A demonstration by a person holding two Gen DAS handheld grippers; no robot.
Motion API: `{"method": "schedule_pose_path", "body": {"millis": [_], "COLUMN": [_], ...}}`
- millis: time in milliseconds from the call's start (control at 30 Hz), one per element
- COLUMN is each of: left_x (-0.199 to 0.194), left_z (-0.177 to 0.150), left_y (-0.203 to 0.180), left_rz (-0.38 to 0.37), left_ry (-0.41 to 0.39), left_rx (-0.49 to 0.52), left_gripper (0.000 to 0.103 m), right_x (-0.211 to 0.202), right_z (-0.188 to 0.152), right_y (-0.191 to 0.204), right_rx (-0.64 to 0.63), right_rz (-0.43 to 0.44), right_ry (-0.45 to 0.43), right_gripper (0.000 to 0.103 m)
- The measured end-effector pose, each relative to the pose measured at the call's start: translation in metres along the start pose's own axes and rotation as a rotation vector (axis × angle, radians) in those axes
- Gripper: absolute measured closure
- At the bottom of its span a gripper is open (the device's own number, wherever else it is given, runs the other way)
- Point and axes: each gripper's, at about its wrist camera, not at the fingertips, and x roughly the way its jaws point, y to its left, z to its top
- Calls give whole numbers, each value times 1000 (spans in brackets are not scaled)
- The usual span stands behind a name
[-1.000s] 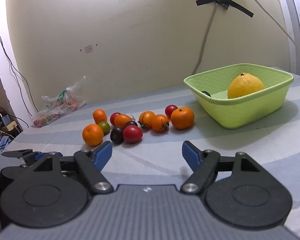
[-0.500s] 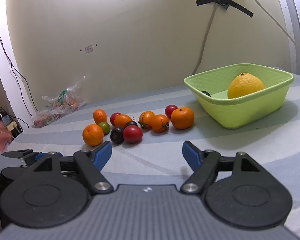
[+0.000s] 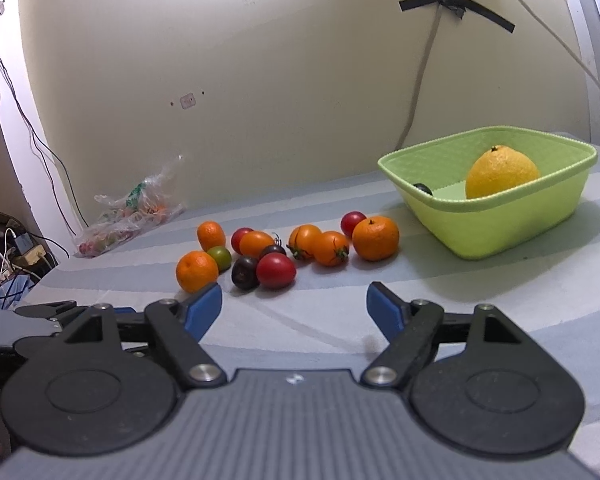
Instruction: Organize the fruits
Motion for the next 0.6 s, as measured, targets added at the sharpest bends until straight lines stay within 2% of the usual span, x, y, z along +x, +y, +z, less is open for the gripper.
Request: {"method": "schedule_pose_path", "body": {"millis": [200, 267, 367, 600], "left_x": [-2, -1, -2, -7], "left_z": [1, 8, 2, 4], "left_y": [-12, -15, -11, -9], "left_rz": [91, 100, 130, 173], "left_ry": [14, 73, 44, 84], "left_rx": [-85, -83, -132, -158], "left_gripper": [0, 0, 0, 0], "right_x": [-5, -5, -4, -6], "right_z": [-1, -1, -1, -2], "right_y": [-2, -2, -1, -1], "right_rx": [10, 9, 4, 8], "right_rz": [-2, 0, 0, 2], "right_ry": [-28, -31, -29, -35], "right_gripper": [20, 20, 20, 20]}}
